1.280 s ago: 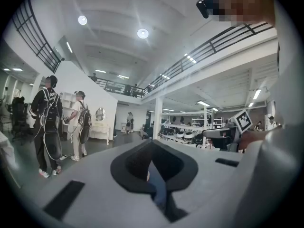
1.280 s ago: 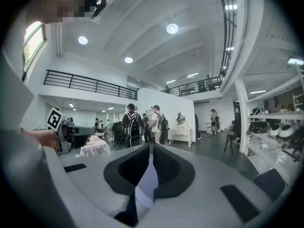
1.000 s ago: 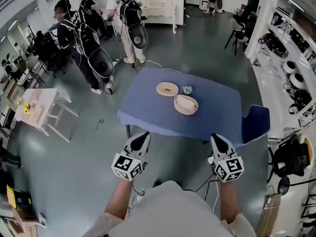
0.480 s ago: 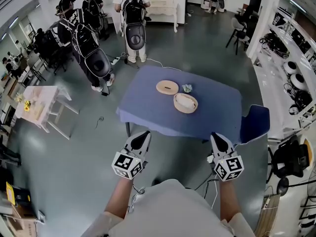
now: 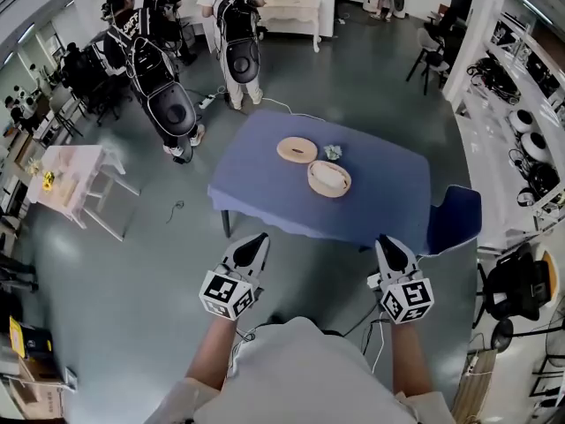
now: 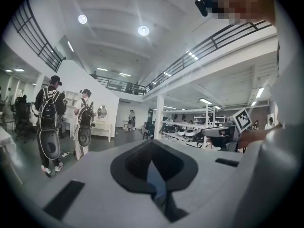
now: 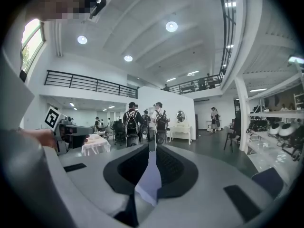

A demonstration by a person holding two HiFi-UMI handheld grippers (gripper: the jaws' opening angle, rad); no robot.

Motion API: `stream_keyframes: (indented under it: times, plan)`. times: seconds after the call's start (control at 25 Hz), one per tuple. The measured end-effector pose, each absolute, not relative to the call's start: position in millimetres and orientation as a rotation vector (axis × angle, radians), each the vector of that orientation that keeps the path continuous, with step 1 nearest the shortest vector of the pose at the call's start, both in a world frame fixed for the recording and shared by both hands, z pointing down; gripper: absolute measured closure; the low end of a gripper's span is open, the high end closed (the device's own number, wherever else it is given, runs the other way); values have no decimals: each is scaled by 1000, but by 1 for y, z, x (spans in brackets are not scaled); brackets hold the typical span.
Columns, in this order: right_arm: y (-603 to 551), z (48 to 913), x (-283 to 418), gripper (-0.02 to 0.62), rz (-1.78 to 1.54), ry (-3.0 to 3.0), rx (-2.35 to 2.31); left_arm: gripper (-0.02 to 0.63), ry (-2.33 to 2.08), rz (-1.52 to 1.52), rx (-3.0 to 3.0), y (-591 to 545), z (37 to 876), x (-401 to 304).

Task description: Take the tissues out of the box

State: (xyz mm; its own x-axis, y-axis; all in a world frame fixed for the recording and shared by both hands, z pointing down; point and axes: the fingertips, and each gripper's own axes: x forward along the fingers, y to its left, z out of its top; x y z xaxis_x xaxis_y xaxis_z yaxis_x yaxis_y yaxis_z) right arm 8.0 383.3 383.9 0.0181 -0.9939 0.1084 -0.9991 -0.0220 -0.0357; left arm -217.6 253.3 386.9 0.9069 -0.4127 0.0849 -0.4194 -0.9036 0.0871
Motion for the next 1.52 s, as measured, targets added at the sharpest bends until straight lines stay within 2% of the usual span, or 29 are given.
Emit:
stream_keyframes:
  times: [0.08, 0.2, 0.84, 1.52]
  plan:
    - [385, 386, 11, 538, 159, -2166, 2197, 598, -660, 99, 2964, 257, 388, -215]
    - [387, 390, 13, 486, 169, -2175, 2182, 598, -678, 108, 2959, 262, 390, -214]
    - [376, 413, 34, 489, 241, -2194, 2143, 600, -733, 153, 2930, 259, 405, -199]
    - [256, 443, 58, 492, 326, -2078, 2168, 598, -570, 209, 2925, 128, 432, -147]
